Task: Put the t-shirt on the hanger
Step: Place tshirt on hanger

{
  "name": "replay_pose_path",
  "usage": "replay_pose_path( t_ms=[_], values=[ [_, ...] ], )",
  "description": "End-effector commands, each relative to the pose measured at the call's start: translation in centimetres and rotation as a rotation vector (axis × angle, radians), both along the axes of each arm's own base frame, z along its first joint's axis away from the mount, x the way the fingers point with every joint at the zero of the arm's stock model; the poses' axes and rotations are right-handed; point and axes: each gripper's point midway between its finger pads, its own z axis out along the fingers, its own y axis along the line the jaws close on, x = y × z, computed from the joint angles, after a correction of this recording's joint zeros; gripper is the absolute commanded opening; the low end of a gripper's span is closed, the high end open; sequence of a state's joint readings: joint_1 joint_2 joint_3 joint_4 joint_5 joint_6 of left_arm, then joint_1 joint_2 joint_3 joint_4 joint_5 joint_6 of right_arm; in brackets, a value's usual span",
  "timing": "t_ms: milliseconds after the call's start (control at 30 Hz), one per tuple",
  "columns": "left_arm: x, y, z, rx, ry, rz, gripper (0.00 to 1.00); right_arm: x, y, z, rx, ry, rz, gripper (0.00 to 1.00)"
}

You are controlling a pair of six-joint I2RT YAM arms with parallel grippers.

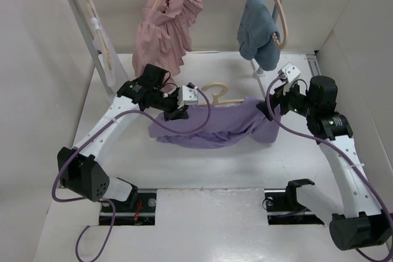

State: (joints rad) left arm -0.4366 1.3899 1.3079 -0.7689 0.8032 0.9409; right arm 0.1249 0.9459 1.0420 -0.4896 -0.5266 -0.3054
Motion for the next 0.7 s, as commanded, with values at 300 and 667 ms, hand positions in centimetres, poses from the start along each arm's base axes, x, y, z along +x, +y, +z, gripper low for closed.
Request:
replay_pose_path(
  t_ms=[300, 667],
  values=[
    [1.3, -0.2, 2.1, -0.009, -0.118, -0.060, 0.00, -2.4, 6.1, 6.9, -0.128, -0.305, 0.321, 1.00],
    [0.8, -0.6, 2.4, -0.008, -0.108, -0.104, 0.00, -1.1, 13.4, 4.0, -0.169, -0.245, 0.533, 0.74]
  ],
)
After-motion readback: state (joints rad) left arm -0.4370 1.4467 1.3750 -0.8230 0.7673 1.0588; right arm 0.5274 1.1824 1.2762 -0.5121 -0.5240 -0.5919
